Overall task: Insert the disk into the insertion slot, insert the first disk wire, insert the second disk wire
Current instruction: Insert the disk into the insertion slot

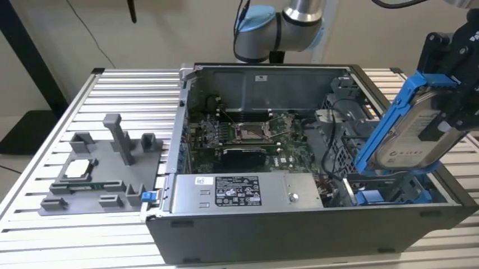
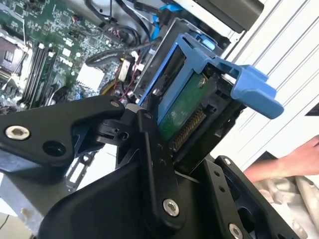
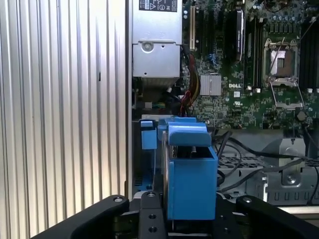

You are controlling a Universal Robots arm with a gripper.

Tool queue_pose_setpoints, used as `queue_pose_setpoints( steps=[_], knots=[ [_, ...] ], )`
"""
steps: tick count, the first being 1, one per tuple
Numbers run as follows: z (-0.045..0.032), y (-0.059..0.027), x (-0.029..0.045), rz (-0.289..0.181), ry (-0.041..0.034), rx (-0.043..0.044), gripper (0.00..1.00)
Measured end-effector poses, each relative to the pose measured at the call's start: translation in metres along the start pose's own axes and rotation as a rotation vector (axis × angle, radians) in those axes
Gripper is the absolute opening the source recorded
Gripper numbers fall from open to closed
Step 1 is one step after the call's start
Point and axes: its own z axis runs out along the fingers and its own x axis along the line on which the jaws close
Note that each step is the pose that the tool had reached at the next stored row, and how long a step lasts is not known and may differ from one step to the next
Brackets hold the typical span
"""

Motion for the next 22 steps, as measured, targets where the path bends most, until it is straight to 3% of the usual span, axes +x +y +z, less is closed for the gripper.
queue_pose_setpoints(
  steps=[13, 22],
  knots=[
    [0.0103, -0.005, 0.0007, 0.019, -0.0068, 0.0012, 0.0],
    [0.0218, -0.006, 0.0015, 0.021, -0.0073, 0.0014, 0.0]
  ],
)
